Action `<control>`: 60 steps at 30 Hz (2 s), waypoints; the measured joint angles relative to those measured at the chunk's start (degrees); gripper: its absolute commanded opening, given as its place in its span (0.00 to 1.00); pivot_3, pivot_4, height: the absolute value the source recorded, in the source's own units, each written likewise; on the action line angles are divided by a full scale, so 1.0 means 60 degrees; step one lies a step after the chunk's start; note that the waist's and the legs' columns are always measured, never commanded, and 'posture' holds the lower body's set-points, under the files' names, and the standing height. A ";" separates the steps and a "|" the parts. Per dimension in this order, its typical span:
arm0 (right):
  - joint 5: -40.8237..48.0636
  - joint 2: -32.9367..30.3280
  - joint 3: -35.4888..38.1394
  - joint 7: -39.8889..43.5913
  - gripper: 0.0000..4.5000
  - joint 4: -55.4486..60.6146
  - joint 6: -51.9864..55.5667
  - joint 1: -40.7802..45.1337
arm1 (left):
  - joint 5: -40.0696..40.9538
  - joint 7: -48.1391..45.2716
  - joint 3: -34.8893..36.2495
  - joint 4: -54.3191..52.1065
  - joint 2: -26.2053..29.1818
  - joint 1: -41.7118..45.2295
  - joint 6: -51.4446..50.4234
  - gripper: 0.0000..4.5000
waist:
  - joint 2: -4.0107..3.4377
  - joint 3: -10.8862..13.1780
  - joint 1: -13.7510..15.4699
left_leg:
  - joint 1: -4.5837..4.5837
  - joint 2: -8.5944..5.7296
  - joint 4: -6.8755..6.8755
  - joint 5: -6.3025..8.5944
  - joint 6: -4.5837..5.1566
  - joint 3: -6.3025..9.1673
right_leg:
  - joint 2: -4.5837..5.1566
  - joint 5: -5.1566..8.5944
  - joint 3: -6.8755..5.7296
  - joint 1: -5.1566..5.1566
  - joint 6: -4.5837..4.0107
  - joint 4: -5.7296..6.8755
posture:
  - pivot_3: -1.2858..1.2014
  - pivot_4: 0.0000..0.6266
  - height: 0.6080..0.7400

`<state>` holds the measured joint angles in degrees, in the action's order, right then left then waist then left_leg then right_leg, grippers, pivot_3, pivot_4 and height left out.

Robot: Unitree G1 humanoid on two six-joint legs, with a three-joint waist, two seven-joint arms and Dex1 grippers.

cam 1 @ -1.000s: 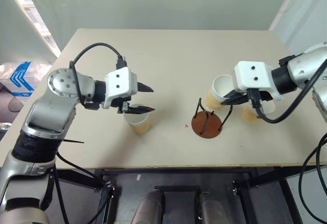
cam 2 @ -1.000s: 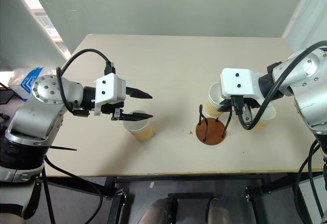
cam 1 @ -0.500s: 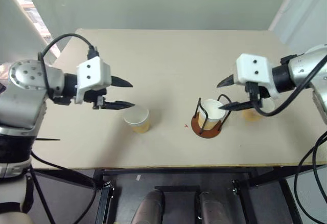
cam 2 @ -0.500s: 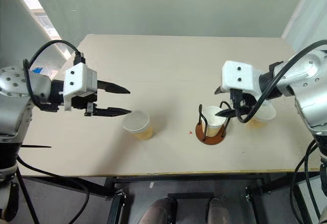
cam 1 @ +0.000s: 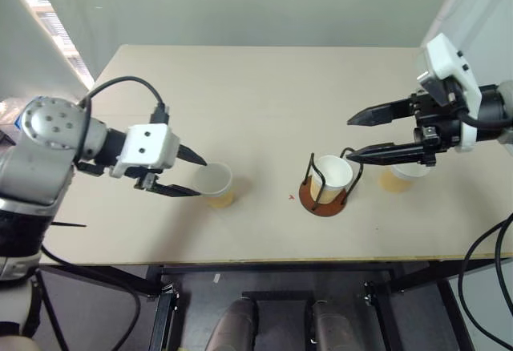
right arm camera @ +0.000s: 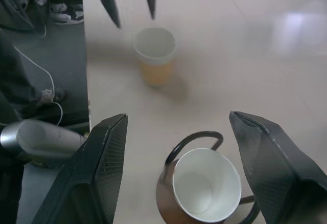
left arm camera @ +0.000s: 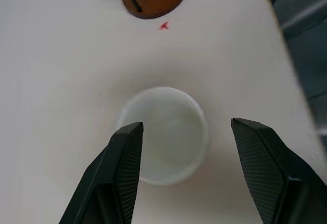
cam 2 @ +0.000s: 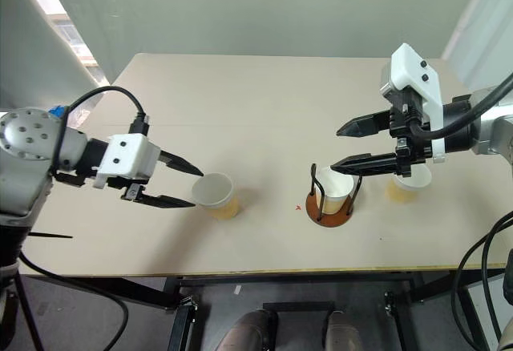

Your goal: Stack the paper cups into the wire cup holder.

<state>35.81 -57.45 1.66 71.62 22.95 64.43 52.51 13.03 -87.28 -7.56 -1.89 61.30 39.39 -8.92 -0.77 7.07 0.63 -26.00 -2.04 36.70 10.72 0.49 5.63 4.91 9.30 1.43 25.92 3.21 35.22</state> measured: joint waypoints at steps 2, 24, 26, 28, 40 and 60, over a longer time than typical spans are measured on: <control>0.0197 -0.0005 0.0003 -0.0194 0.74 0.0061 0.0073 -0.0016 | -0.0206 -0.0018 -0.0202 0.0102 -0.0245 0.0020 0.0299 0.67 | 0.0000 0.0000 -0.0012 | -0.0001 0.0000 0.0000 0.0001 0.0002 -0.0001 | 0.0000 0.0000 0.0000 0.0004 0.0001 -0.0001 | 0.52 0.24 1.00; 0.1336 -0.0526 0.0236 -0.1193 0.76 0.0366 0.0283 -0.0222 | -0.1018 -0.0401 -0.1081 0.0391 -0.0219 -0.0515 0.1598 0.59 | 0.0001 -0.0001 -0.0025 | -0.0005 0.0010 -0.0001 0.0006 0.0011 -0.0002 | 0.0000 0.0011 -0.0009 0.0009 0.0027 0.0010 | 0.52 0.24 1.00; 0.1345 -0.0530 0.0238 -0.1263 0.76 0.0389 0.0186 -0.0320 | -0.1105 -0.0286 -0.1116 0.0389 -0.0474 -0.0511 0.1655 0.47 | 0.0002 -0.0001 -0.0004 | -0.0007 0.0010 0.0003 0.0006 0.0011 -0.0001 | 0.0000 0.0011 -0.0010 0.0008 0.0027 0.0012 | 0.52 0.24 1.00; 0.1382 -0.0552 0.0245 -0.1283 0.76 0.0402 0.0130 -0.0437 | -0.1169 -0.0179 -0.1138 0.0389 -0.0701 -0.0507 0.1655 0.31 | 0.0002 -0.0001 -0.0006 | -0.0008 0.0010 0.0009 0.0006 0.0011 -0.0002 | 0.0000 0.0010 -0.0010 0.0007 0.0026 0.0012 | 0.52 0.24 1.00; 0.1309 -0.0719 0.1013 -0.1628 0.76 0.0540 -0.1103 -0.1902 | -0.0434 -0.0478 -0.1158 0.0362 -0.1026 0.0324 0.0233 0.01 | 0.0007 -0.0004 0.0018 | -0.0013 0.0012 0.0036 0.0009 0.0015 -0.0001 | 0.0001 0.0001 -0.0015 -0.0002 0.0043 0.0019 | 0.52 0.24 1.00; 0.3142 -0.1957 0.4217 -0.2316 0.76 0.1658 -0.0182 -0.4492 | 0.2783 -0.0520 -0.3394 0.1781 -0.2612 0.5657 -0.0573 0.01 | 0.0008 -0.0003 0.0063 | -0.0035 -0.0038 0.0072 0.0032 0.0071 -0.0015 | 0.0036 -0.0010 0.0024 -0.0048 0.0216 -0.0047 | 0.52 0.24 1.00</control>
<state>54.66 -69.19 26.96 57.73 32.90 63.34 25.56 29.73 -90.40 -27.93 8.80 45.63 73.33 -12.35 -0.72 7.05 1.01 -26.21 -2.26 37.13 10.92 0.92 5.54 5.13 9.24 1.57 25.63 4.51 34.94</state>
